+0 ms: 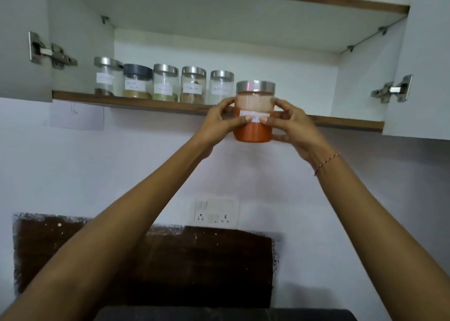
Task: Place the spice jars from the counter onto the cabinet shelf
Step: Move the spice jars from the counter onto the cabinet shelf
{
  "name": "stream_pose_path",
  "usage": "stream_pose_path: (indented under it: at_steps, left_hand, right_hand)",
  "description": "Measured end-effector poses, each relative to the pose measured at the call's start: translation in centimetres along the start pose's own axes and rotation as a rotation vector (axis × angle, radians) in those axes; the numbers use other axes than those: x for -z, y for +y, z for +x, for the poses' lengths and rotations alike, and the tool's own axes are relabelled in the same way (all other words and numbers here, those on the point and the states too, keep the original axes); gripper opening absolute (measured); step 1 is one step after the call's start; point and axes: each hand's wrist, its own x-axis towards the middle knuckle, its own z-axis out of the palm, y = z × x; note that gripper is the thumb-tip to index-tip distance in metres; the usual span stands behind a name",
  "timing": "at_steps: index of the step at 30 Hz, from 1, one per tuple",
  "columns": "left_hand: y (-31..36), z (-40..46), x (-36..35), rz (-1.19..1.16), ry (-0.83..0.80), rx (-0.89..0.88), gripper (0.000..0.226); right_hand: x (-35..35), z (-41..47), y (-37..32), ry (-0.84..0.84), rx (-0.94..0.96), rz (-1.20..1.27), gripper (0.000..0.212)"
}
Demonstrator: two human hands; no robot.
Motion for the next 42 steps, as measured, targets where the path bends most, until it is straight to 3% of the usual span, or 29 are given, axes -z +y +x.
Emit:
stream_pose_path:
  at_steps: [7, 12, 24, 31, 37, 42]
  left_hand:
    - [2.1, 8.3, -0.7, 0.038, 0.109, -0.033, 0.055]
    - [0.3, 13.5, -0.7, 0.204, 0.081, 0.035, 0.046]
    - [-3.4, 18.4, -1.0, 0.667, -0.077, 0.183, 0.06]
    - [-3.6, 18.8, -0.4, 0.42, -0.125, 0.387, 0.038]
    - [-4.1, 18.9, -0.5, 0.489, -0.042, 0.31, 0.011]
    - [-4.3, 18.2, -1.0, 0.733, -0.027, 0.235, 0.03]
  right_hand:
    - [2.1, 8.2, -2.1, 0.007, 0.044, 0.011, 0.048]
    - [2.4, 12.8, 0.9, 0.04, -0.031, 0.007, 0.057]
    - [3.5, 18.6, 4.2, 0.002, -0.236, -0.182, 0.06]
    - [2.2, 20.5, 4.9, 0.061, -0.252, -0.254, 0.052]
    - [1.8, 21.2, 5.3, 0.051, -0.244, -0.274, 0.052]
    - [1.7, 20.9, 5.3, 0.018, -0.296, -0.313, 0.054]
